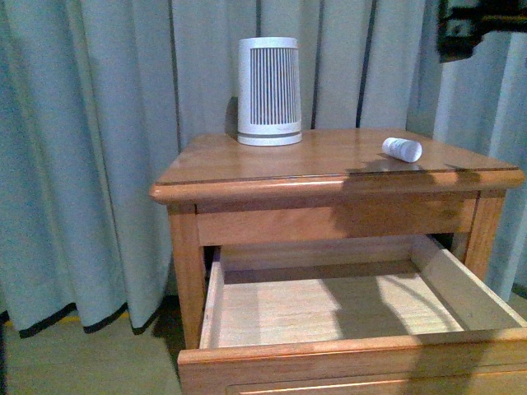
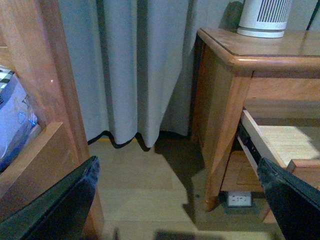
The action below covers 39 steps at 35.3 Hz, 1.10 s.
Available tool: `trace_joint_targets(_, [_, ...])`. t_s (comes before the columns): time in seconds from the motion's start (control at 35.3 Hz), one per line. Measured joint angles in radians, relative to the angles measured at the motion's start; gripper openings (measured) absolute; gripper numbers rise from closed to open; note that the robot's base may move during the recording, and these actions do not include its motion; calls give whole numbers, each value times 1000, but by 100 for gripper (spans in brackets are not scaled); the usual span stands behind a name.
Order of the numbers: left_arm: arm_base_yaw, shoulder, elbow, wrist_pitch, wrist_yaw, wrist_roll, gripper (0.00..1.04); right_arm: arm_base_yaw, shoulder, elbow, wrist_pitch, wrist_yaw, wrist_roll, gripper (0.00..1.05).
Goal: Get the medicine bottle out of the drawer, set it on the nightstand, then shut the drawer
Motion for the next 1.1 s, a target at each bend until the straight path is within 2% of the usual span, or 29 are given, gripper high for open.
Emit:
trace_joint_targets(0.2, [0,0,0,0,0,0,98,-15,-458,-564,-31,-78,103,98])
trace_joint_targets(0.42, [0,0,0,0,0,0,98,41,-627,-879,-47,-85,139,98])
trace_joint_targets(0.54, [0,0,0,0,0,0,98,82,-572,-1007,51,-98,151,98])
trace_joint_targets(0.74, [0,0,0,0,0,0,98,96,-241,-1027,416,-98,137,98])
trace_joint_targets(0.96, [0,0,0,0,0,0,98,86,76,-883,652,-87,67,98])
trace_joint_targets(1.1, [0,0,0,0,0,0,98,70,232,-760,698,-80,1,98])
